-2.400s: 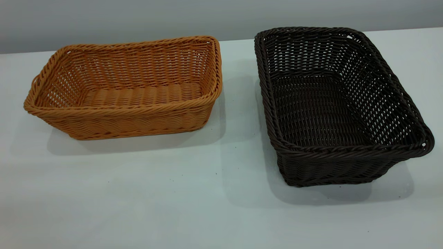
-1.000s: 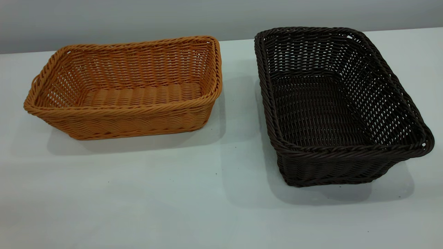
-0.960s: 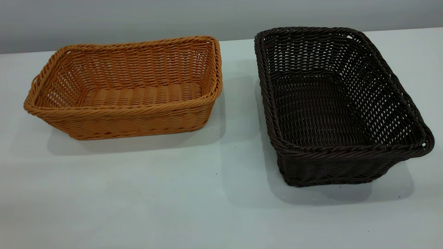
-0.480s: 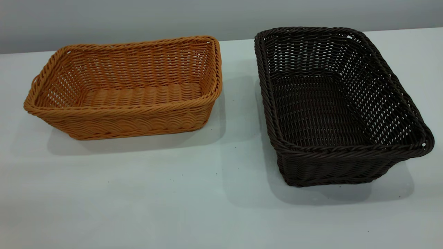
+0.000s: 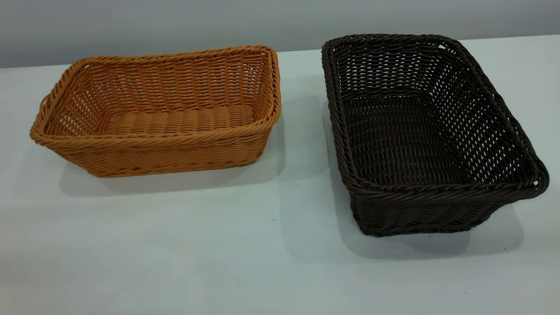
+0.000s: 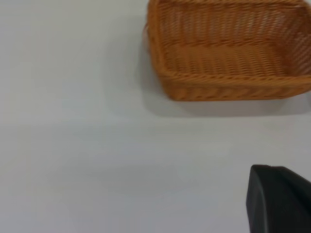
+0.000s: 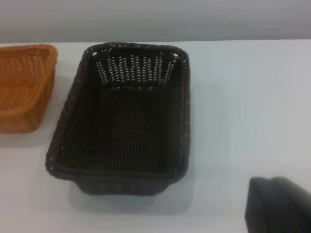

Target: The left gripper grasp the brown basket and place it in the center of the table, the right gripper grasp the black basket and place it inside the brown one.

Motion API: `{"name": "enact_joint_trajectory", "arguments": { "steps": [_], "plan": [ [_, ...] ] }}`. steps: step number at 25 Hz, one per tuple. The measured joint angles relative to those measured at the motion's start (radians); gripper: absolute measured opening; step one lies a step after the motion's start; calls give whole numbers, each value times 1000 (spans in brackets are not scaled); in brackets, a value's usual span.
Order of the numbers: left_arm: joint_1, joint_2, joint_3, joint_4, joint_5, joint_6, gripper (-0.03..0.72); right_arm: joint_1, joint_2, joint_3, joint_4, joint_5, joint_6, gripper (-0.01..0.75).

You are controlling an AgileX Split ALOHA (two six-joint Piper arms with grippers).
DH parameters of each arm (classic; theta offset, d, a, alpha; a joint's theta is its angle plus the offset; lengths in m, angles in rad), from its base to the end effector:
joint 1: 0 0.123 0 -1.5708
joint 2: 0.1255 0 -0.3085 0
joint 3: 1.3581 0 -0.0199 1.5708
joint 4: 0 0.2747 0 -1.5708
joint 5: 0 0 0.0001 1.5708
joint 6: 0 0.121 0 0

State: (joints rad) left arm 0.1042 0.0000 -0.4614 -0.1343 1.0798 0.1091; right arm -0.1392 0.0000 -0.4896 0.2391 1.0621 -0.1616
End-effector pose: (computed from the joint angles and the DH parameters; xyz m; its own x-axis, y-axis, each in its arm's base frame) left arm 0.0231 -0.0120 0.2613 -0.5002 -0.0069 -0.8659 0.0210 0.9996 -0.0201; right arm 0.0220 0.0222 0.2741 -0.4486 0.0200 -0.8935 -0.0661 0.9963 0.0555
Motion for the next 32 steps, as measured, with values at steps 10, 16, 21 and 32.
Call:
{"name": "enact_joint_trajectory", "arguments": {
  "steps": [10, 16, 21, 32],
  "plan": [
    [0, 111, -140, -118, 2, 141, 359, 0, 98, -119, 8, 95, -10, 290],
    [-19, 251, -217, -98, -41, 264, 457, 0, 269, -238, 49, 86, -20, 451],
    [-57, 377, -252, -88, -87, 313, 461, 0, 413, -267, 121, 33, -52, 469],
    [-165, 719, -275, 41, -240, 392, 461, 0, 637, -266, 324, -27, -150, 471]
  ]
}}
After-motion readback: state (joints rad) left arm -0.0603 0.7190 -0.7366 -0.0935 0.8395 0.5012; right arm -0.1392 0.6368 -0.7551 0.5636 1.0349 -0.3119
